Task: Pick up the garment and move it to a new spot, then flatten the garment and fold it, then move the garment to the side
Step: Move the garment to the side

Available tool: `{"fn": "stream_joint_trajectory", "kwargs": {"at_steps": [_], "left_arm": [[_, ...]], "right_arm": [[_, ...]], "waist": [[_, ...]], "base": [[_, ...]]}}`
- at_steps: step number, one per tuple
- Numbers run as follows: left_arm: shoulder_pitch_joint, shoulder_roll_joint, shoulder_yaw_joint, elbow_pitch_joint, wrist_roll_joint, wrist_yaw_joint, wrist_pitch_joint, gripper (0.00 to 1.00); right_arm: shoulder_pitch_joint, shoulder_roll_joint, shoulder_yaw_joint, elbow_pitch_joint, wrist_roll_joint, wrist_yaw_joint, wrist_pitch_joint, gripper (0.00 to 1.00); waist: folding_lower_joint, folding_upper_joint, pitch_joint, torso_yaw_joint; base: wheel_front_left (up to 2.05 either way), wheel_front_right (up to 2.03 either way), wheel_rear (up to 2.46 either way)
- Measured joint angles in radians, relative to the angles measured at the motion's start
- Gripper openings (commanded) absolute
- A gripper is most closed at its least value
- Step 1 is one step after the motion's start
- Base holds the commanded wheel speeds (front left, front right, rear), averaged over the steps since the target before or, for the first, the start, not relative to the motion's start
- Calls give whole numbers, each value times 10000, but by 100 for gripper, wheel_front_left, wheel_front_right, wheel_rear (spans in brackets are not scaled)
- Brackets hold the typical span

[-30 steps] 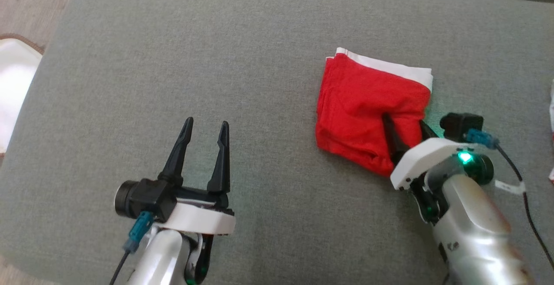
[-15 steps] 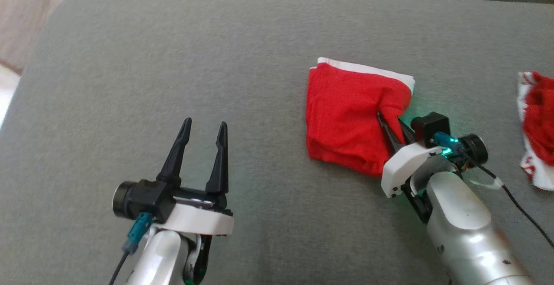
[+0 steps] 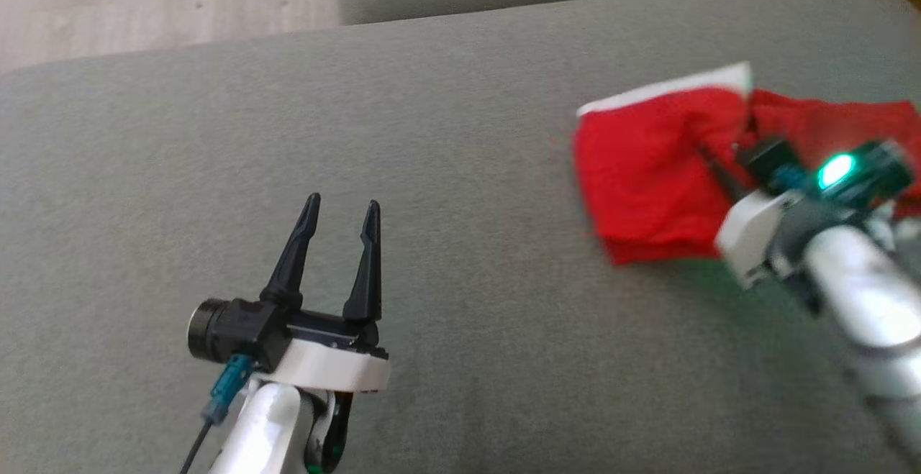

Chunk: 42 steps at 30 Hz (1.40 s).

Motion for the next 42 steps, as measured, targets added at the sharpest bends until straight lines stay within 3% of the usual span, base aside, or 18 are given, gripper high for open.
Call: {"fn": "stream_joint_trajectory", "kwargs": {"at_steps": [1,2,8,16,22,32,33,34,42], "left_arm": [[-18,0,-23,-10,-8,6,0,100],[-18,0,-23,-10,-8,6,0,100],[-127,0,-136,-40,-88,6,0,100],[-368,0,-123,8,-92,-10,0,100],[-600,-4,-155,27,-94,-21,0,100],[-759,-12,-29,165,-75,-111,0,100],[-759,-13,-4,186,-75,-144,0,100],[-759,-13,17,207,-75,-163,0,100],[-723,-15,219,309,-4,-178,0,100]], "right_arm": [[-308,-754,337,-391,495,0,336,0],[-308,-754,337,-391,495,0,336,0],[-685,-2721,917,-1051,1728,0,1151,0],[-680,-4161,1231,-1049,2525,0,2015,0],[-678,-4604,1264,-347,2826,0,2249,0],[-683,-4387,988,395,2598,0,2176,0],[-683,-4309,936,453,2548,0,2151,72],[-686,-4230,848,529,2510,0,2151,100],[-839,-3651,-257,970,2079,0,1756,100]], "waist": [[0,0,51,-203],[0,0,51,-203],[1,0,442,-324],[1,0,812,-156],[2,0,1144,44],[2,0,1510,299],[2,0,1480,297],[2,0,1440,290],[0,0,867,165]], "base": [[0,0,0],[0,0,0],[0,0,0],[0,0,0],[0,0,0],[0,0,0],[0,0,0],[0,0,0],[0,0,0]]}}
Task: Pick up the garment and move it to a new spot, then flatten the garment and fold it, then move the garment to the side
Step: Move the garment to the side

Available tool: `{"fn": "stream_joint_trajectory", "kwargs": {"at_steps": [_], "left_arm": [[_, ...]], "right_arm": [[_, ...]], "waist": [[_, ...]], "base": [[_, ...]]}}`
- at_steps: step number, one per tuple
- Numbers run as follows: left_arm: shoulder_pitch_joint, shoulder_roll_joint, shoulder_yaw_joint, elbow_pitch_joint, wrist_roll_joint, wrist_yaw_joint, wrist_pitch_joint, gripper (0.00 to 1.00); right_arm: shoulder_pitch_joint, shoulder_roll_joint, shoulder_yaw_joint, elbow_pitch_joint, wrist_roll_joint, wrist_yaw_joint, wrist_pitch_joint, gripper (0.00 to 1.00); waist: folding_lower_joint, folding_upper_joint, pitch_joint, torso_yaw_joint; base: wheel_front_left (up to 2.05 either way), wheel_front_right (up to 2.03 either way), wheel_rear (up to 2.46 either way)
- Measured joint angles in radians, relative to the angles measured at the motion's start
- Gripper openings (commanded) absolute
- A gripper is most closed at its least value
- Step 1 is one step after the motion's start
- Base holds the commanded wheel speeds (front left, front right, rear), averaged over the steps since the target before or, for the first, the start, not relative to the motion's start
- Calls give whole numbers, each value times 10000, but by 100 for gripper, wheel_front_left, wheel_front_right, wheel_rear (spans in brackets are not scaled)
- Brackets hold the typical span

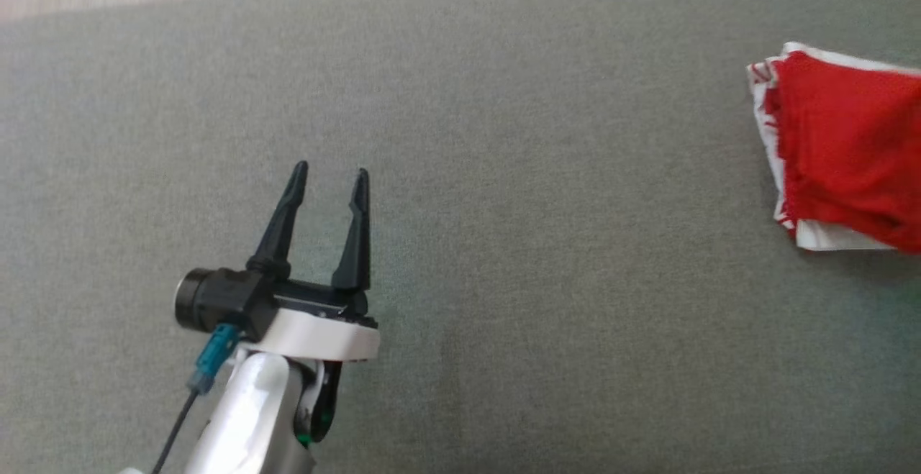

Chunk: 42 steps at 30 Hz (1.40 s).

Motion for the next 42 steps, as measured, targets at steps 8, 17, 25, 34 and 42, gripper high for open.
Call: {"fn": "stream_joint_trajectory", "kwargs": {"at_steps": [8,17,25,34,42], "left_arm": [[420,0,500,-165,96,10,0,100],[1112,4,796,-347,100,-2,0,100],[1756,10,869,-464,113,-6,0,100],[2333,19,1160,-531,-280,-6,0,100],[2546,19,1457,-631,-414,42,0,100]], "right_arm": [[-470,1342,-1998,-606,-938,0,-1354,100],[645,3680,-3405,-2830,-1442,0,-2447,100],[3117,5977,-4255,-4188,-1758,0,-3367,100],[5848,6686,-4665,-4986,-1532,0,-4155,100],[6113,6734,-4332,-5304,-1273,0,-4194,100]], "waist": [[-1,0,-826,-141],[-1,0,-1699,-125],[-2,0,-2190,58],[-1,0,-2313,122],[1,0,-2301,80]], "base": [[0,0,0],[0,0,0],[0,0,0],[0,0,0],[0,0,0]]}}
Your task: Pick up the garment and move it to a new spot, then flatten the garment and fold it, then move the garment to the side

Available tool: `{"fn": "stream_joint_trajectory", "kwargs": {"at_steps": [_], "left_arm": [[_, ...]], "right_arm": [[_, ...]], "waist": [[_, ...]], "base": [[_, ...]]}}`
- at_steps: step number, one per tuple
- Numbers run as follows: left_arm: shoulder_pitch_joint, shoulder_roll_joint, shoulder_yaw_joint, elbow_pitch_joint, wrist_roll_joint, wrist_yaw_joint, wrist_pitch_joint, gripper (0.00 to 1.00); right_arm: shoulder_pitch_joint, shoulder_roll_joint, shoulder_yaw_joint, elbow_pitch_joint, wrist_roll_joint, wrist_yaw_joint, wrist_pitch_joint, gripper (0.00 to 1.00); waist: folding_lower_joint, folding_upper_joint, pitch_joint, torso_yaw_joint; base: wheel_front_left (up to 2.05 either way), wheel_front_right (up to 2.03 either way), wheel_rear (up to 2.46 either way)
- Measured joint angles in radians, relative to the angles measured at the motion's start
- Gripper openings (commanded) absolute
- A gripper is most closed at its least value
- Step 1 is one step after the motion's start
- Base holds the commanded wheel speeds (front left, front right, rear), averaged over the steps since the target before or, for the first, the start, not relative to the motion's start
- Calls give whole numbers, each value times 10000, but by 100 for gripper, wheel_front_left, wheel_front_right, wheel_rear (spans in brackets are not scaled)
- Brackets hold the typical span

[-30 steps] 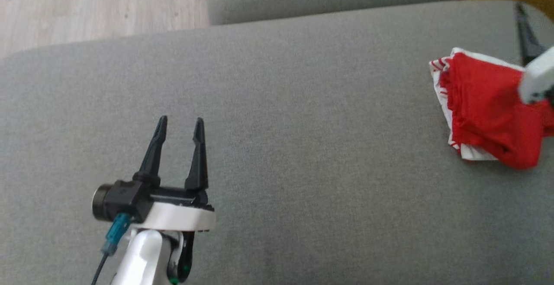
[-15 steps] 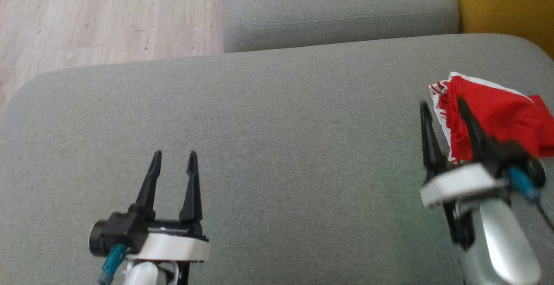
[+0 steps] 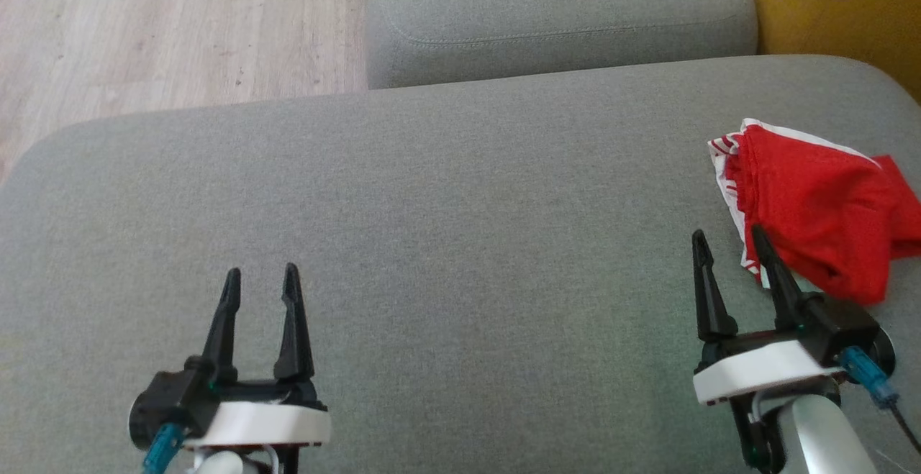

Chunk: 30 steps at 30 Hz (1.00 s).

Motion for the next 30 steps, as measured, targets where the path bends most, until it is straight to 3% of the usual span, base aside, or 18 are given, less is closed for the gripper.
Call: {"fn": "stream_joint_trajectory", "kwargs": {"at_steps": [30], "left_arm": [[-1,2,146,-90,-384,13,0,100]], "right_arm": [[1,2,0,-67,236,0,0,100]], "waist": [[0,0,7,-78]], "base": [[0,0,0]]}}
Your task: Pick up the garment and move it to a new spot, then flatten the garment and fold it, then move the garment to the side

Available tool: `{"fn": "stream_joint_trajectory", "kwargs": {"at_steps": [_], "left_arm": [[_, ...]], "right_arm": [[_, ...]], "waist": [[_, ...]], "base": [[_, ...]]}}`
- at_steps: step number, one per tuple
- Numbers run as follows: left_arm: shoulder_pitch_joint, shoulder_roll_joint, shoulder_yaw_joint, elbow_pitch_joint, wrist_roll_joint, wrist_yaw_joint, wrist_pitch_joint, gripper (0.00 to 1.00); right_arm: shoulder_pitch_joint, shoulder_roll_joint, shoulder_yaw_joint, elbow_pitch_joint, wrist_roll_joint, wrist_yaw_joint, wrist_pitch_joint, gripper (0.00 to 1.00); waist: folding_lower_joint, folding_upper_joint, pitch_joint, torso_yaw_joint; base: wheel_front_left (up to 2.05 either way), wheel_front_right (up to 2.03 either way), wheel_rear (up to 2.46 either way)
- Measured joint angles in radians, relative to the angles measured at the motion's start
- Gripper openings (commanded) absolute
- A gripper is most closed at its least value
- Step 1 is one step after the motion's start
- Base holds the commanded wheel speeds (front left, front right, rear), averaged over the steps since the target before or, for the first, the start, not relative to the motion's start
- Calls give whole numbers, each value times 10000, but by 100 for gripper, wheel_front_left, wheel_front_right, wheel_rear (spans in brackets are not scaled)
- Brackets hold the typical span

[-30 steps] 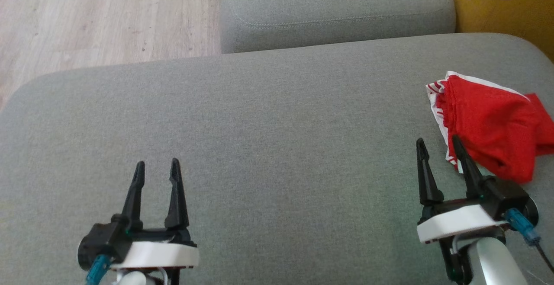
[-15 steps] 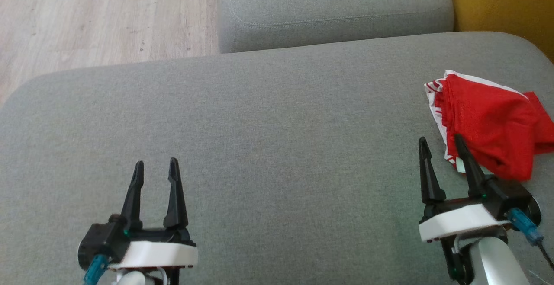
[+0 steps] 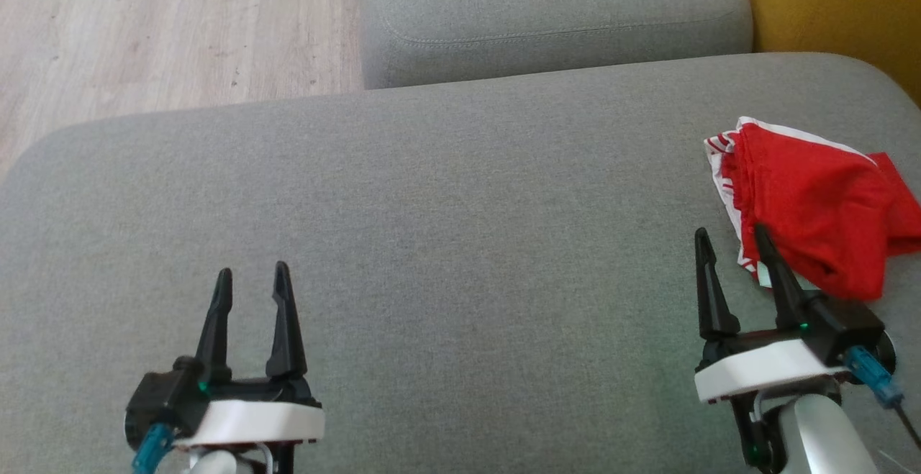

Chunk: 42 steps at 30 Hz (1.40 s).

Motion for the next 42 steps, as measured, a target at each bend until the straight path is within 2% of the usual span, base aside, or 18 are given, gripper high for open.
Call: {"fn": "stream_joint_trajectory", "kwargs": {"at_steps": [2,3,10,42], "left_arm": [[0,0,25,0,-115,31,0,100],[1,-2,46,21,-184,40,2,0],[551,-17,36,884,-399,23,138,0],[357,-15,497,897,-3613,-203,1035,0]], "right_arm": [[0,2,33,19,0,0,0,100],[2,4,42,50,0,0,4,0],[626,21,40,878,236,0,105,0],[582,29,-360,734,4010,0,974,0]], "waist": [[0,0,-1,9],[0,0,0,11],[0,0,3,13],[1,0,35,52]], "base": [[0,0,0],[0,0,0],[0,0,0],[0,0,0]]}}
